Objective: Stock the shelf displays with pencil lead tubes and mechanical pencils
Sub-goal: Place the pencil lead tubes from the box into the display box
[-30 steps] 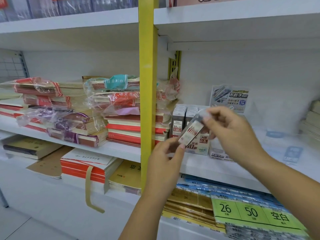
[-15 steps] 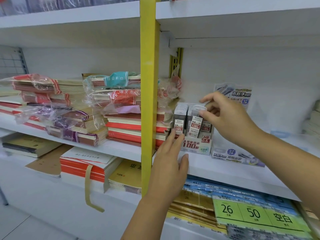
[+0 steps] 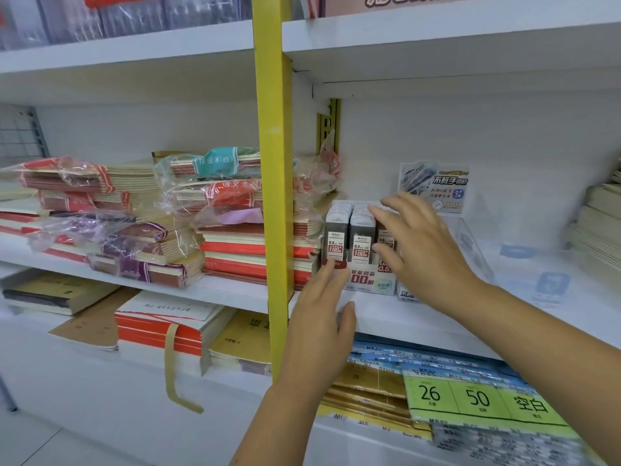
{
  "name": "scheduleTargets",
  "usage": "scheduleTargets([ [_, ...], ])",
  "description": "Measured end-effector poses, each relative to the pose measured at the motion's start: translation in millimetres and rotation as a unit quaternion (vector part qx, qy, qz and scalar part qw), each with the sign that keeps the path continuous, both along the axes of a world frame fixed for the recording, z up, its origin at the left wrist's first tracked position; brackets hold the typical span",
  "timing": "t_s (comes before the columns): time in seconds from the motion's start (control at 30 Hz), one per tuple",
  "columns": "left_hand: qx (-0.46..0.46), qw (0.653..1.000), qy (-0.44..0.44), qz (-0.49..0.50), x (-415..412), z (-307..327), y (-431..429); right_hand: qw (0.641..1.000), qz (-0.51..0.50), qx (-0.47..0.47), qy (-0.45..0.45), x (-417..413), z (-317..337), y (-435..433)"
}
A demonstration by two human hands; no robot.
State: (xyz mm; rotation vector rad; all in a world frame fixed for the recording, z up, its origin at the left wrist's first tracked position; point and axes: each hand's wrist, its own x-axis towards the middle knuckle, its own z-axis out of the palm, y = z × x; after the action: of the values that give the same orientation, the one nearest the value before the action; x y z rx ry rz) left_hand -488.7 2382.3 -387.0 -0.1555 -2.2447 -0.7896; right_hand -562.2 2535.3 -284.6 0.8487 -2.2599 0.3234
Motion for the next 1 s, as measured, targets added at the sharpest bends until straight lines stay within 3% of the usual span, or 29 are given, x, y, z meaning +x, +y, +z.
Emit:
scheduleTargets([
  [0.2,-0.023,0.997,0.072,0.011,27,-16,24,0.977,0.089,-0.192,-0.029,48,-29,45],
  [0.3,-0.074,0.996,0.004,-0.05,42,-40,42,0.945,0.112,-0.29,-0.103,78,-62,75],
  [0.43,-0.091,0.97,-0.178,-0.137,69,-108,75,0.915,0.039,-0.316,-0.248,106,-147,130],
  [0.53,-0.099,0.972,-0.171,-0.125,88,-163,97,0.859,-0.055,-0.336,-0.383,119,-230,169],
  [0.6,-0.099,0.968,-0.188,-0.132,100,-198,113,0.835,-0.115,-0.289,-0.453,127,-289,190],
  [0.77,-0.076,0.901,-0.394,-0.164,104,-283,147,0.743,-0.17,-0.22,-0.608,150,-393,209],
  [0.9,0.027,0.832,-0.536,-0.139,87,-332,168,0.681,-0.178,-0.22,-0.675,158,-428,212],
  [1.0,0.065,0.79,-0.593,-0.137,72,-362,183,0.643,-0.183,-0.238,-0.705,161,-443,212],
])
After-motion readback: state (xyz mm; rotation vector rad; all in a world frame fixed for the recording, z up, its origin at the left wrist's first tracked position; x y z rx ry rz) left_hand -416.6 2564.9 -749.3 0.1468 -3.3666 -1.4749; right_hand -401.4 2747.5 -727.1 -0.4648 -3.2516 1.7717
